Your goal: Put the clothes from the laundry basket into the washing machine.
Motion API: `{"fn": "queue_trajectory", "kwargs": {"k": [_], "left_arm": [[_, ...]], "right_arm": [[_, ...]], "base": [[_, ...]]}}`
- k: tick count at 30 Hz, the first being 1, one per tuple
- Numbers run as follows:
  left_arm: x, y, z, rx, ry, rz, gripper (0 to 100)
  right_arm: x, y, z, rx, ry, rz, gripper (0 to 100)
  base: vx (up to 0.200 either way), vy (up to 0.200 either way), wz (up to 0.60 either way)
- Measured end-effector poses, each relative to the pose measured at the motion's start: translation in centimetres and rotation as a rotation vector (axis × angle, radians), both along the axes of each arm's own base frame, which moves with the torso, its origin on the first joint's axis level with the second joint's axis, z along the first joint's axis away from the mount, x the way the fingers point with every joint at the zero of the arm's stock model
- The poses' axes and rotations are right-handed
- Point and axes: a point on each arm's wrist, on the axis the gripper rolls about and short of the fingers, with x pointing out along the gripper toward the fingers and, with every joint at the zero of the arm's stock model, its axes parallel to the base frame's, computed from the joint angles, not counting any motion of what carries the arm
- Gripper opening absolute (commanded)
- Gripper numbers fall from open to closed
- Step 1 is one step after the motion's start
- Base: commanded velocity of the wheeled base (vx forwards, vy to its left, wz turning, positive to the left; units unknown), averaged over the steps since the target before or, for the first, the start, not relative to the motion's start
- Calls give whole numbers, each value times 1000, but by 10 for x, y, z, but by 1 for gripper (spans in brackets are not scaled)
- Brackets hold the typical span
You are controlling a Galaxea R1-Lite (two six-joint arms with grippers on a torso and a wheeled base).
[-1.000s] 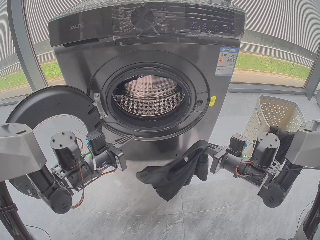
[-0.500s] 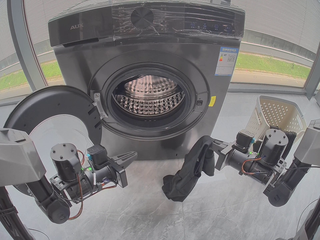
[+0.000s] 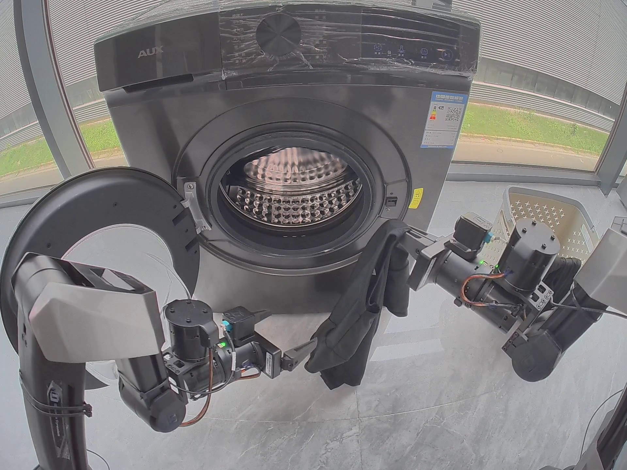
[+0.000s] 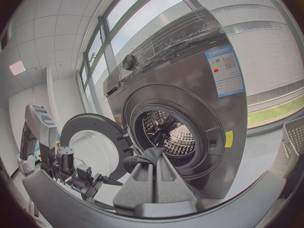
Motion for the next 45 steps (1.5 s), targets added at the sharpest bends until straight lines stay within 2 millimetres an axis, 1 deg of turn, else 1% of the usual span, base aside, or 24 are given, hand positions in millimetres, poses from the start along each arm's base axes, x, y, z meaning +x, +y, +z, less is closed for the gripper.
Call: {"fn": "queue_trajectory", "kwargs": {"k": [3, 6, 9, 15, 29, 43, 44, 45], "left_arm": [[4, -8, -9, 5, 7, -14, 100], [8, -13, -15, 4, 5, -22, 100], [13, -18, -20, 2, 2, -26, 100], [25, -26, -26, -15, -18, -32, 100], [45, -38, -41, -42, -41, -41, 100], [75, -52, -55, -71, -105, -15, 100], [77, -53, -56, -72, -108, -14, 0], [78, -53, -57, -73, -109, -14, 0]], "right_arm": [[5, 9, 4, 8, -7, -3, 0], [7, 16, 7, 11, -12, 6, 0], [8, 23, 7, 11, -10, 18, 0], [11, 32, 5, 18, -14, 13, 0], [13, 45, -4, 13, -6, 22, 0], [9, 50, -5, 13, -8, 39, 0], [9, 50, -5, 13, -8, 38, 0], [9, 49, -6, 12, -7, 38, 0]], "base": [[0, 0, 0], [0, 0, 0], [0, 0, 0], [0, 0, 0], [0, 0, 0], [0, 0, 0], [0, 0, 0], [0, 0, 0]]}}
